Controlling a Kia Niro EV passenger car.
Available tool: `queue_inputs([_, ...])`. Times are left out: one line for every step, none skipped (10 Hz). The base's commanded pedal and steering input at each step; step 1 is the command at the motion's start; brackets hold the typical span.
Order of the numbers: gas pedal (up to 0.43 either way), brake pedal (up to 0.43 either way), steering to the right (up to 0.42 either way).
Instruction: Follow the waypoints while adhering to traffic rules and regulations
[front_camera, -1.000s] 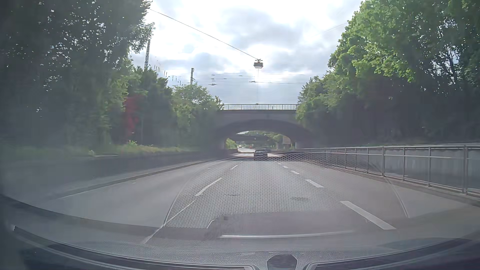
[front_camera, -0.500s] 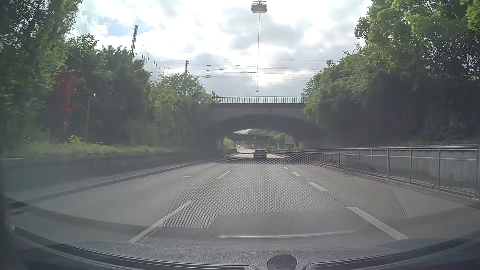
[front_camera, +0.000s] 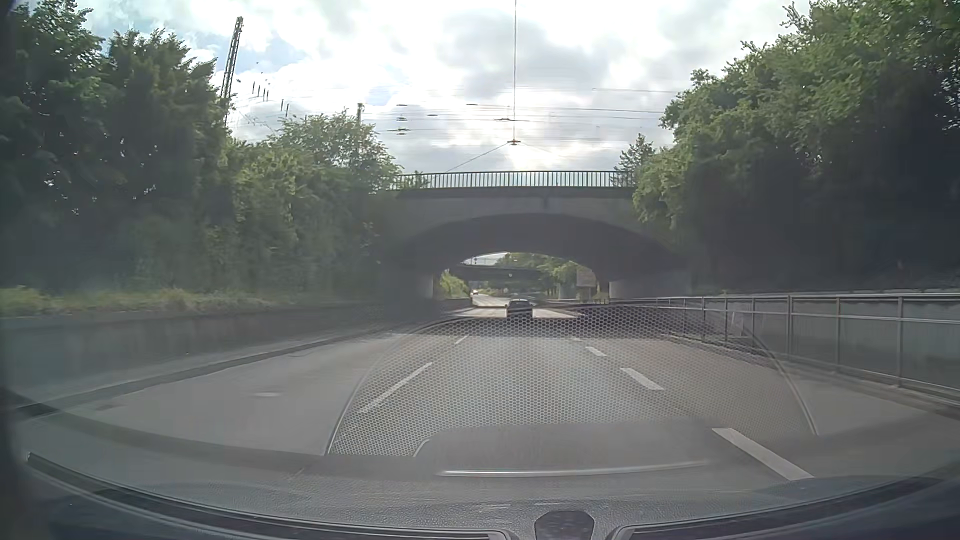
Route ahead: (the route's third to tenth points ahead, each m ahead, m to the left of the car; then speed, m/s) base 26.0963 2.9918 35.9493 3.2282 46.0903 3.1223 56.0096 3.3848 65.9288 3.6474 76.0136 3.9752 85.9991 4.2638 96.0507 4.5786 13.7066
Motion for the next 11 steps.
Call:
queue_inputs([0.118, 0.0, -0.001])
queue_inputs([0.118, 0.0, 0.0])
queue_inputs([0.118, 0.0, -0.001])
queue_inputs([0.118, 0.0, -0.001])
queue_inputs([0.118, 0.0, -0.001])
queue_inputs([0.118, 0.0, -0.001])
queue_inputs([0.11, 0.0, -0.001])
queue_inputs([0.098, 0.0, -0.001])
queue_inputs([0.098, 0.0, -0.001])
queue_inputs([0.098, 0.0, -0.001])
queue_inputs([0.098, 0.0, -0.001])
